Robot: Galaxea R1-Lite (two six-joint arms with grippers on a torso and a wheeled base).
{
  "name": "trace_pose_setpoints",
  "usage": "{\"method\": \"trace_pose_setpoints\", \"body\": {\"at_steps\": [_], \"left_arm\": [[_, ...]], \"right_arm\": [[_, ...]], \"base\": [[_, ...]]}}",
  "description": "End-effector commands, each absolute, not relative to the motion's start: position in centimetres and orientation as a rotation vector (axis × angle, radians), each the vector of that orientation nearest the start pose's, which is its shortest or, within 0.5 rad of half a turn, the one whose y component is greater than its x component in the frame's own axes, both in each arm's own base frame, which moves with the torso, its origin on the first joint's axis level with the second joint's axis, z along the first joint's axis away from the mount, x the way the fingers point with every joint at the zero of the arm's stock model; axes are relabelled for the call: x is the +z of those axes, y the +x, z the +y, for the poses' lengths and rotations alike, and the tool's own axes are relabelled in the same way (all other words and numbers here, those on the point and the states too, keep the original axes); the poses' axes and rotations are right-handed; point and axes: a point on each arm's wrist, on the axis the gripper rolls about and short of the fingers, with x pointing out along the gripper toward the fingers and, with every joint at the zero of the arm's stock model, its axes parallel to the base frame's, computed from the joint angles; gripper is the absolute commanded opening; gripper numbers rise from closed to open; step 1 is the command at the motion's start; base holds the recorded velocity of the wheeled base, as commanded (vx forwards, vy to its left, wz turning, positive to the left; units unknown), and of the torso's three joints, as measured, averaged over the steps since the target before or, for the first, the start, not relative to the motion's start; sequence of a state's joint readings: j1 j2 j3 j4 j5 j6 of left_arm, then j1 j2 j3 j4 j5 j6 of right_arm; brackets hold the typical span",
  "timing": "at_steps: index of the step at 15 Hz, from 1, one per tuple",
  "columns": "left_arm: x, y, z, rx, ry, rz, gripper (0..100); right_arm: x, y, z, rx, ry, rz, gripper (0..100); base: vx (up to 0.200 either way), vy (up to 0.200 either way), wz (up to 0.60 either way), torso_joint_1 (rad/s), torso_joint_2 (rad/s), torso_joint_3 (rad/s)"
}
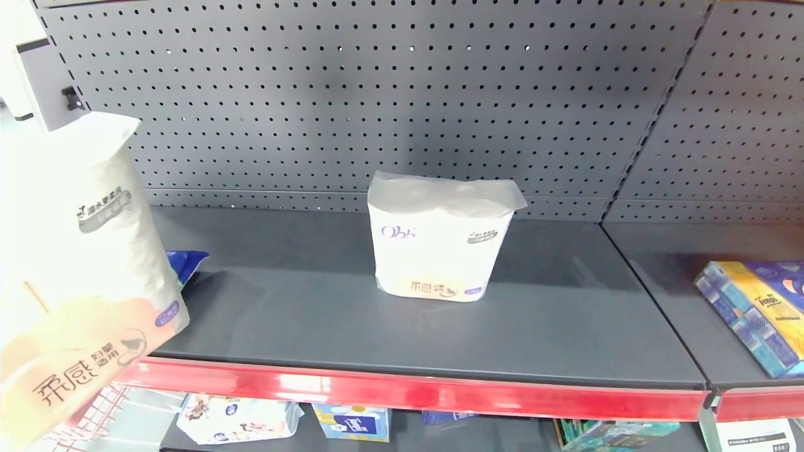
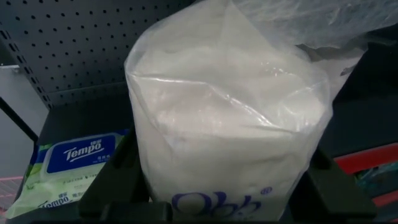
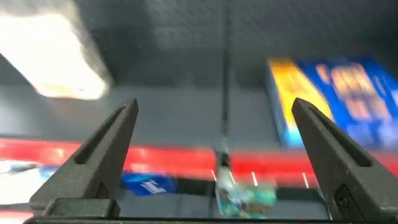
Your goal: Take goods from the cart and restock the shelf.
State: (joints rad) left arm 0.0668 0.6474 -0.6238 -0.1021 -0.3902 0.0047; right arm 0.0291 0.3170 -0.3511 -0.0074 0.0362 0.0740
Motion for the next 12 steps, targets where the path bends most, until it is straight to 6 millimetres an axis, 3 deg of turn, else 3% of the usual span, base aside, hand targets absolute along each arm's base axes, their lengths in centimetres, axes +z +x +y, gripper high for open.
{"method": "trace_pose_setpoints", "body": {"at_steps": [1,2,4,8,10,12], "left_arm": [[26.1,4.4,-0.6,-0.328,0.018,-0.058,0],[26.1,4.8,-0.6,-0.343,0.016,-0.047,0],[26.2,5.7,-0.5,-0.344,0.01,-0.023,0],[27.0,7.1,-0.5,-0.347,0.005,-0.004,0],[27.1,7.1,-0.4,-0.347,0.005,-0.001,0],[27.0,7.3,-0.4,-0.347,0.004,0.002,0]], "right_arm": [[26.9,11.4,1.9,0.306,0.008,0.13,100],[26.2,14.4,2.7,0.432,-0.031,0.156,100],[24.5,18.0,3.6,0.585,-0.099,0.23,100],[21.1,24.1,4.9,0.846,-0.172,0.301,100],[20.8,26.5,5.5,0.911,-0.203,0.272,100],[20.8,27.1,6.5,1.0,-0.212,0.244,100]], "base": [[0.0,0.0,0.0,0.0,0.0,0.0],[0.0,0.0,0.0,0.0,0.0,0.0],[0.0,0.0,0.0,0.0,0.0,0.0],[0.0,0.0,0.0,0.0,0.0,0.0],[0.0,0.0,0.0,0.0,0.0,0.0],[0.0,0.0,0.0,0.0,0.0,0.0]]}}
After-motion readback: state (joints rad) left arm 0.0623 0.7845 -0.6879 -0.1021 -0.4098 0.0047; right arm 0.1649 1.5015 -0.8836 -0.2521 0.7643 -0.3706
